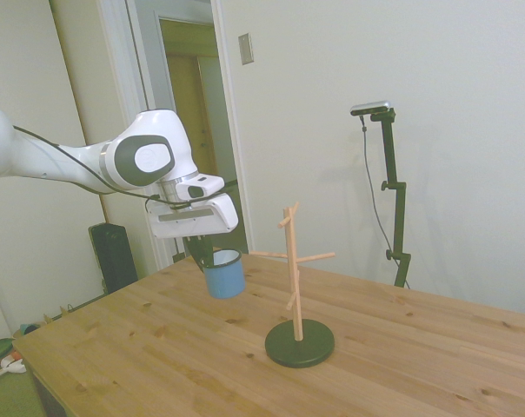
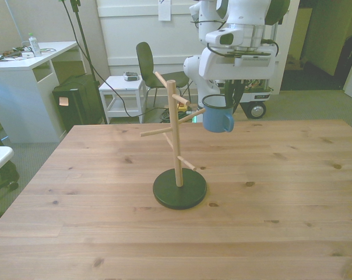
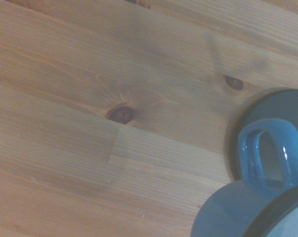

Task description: Hang the mug

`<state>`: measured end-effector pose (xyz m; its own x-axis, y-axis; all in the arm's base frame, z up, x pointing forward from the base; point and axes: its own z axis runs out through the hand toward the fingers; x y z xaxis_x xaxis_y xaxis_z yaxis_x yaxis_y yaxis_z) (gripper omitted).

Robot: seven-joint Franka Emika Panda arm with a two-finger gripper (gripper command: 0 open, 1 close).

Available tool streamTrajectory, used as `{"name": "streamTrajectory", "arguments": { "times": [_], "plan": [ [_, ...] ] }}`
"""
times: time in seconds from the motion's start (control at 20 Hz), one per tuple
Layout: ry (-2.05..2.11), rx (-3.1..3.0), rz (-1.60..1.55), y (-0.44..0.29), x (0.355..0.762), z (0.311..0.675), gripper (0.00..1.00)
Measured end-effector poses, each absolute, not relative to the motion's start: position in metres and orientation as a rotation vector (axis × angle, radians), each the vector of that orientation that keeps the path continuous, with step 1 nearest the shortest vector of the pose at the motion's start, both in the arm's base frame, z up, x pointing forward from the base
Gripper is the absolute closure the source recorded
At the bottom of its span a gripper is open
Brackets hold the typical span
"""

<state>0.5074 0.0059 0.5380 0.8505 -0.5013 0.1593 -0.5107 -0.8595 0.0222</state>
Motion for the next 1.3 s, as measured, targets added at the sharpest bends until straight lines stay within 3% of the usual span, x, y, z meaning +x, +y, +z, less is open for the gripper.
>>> {"name": "streamTrajectory", "arguments": {
  "times": [1.3],
  "plan": [
    [-0.875,2.950,0.248,-0.017,0.512,0.560,1.00]
  ]
}}
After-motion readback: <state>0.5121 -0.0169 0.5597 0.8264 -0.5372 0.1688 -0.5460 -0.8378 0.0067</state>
